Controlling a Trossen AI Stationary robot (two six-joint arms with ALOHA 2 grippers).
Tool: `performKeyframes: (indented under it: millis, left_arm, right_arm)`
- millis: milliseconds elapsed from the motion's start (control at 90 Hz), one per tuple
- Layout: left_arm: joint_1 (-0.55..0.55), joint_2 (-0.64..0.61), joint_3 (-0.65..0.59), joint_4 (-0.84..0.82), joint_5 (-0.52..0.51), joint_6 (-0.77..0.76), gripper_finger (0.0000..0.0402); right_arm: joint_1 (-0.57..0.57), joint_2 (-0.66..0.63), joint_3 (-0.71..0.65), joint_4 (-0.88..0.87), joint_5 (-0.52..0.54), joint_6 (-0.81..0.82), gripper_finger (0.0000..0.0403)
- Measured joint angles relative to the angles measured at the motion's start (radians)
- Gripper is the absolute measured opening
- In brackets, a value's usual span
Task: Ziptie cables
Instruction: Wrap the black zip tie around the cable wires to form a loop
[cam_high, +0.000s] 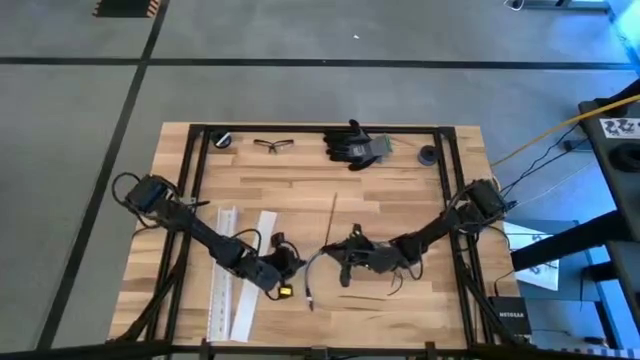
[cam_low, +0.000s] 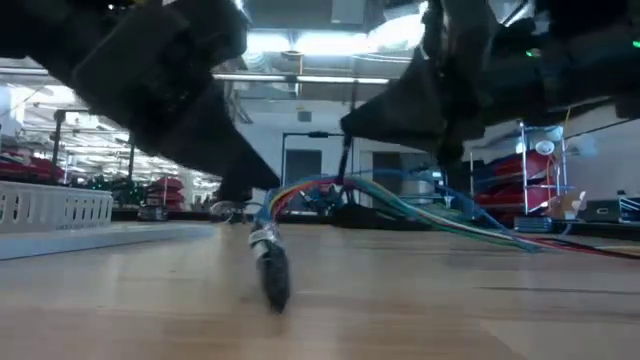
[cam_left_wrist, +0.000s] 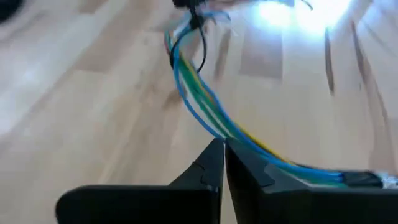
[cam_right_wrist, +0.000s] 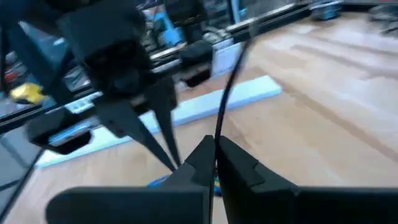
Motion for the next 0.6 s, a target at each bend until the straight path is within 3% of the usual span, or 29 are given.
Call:
performKeyframes:
  millis: [222,378,600]
  left_arm:
    - [0.055,0.000,0.000,0.061,0.007,0.016,0.0013]
    - [0.115,0.001,0.000,0.071,0.123,0.008,0.0069]
    - [0.159,0.001,0.000,0.208,0.137,0.006,0.0147]
  right_arm:
    - [-0.002,0.000,-0.004,-0.022,-0.006,-0.045,0.0000]
    - [-0.002,0.000,-0.004,-0.032,-0.023,-0.058,0.0000]
    - [-0.002,0.000,-0.004,-0.043,-0.030,-0.078,0.0000]
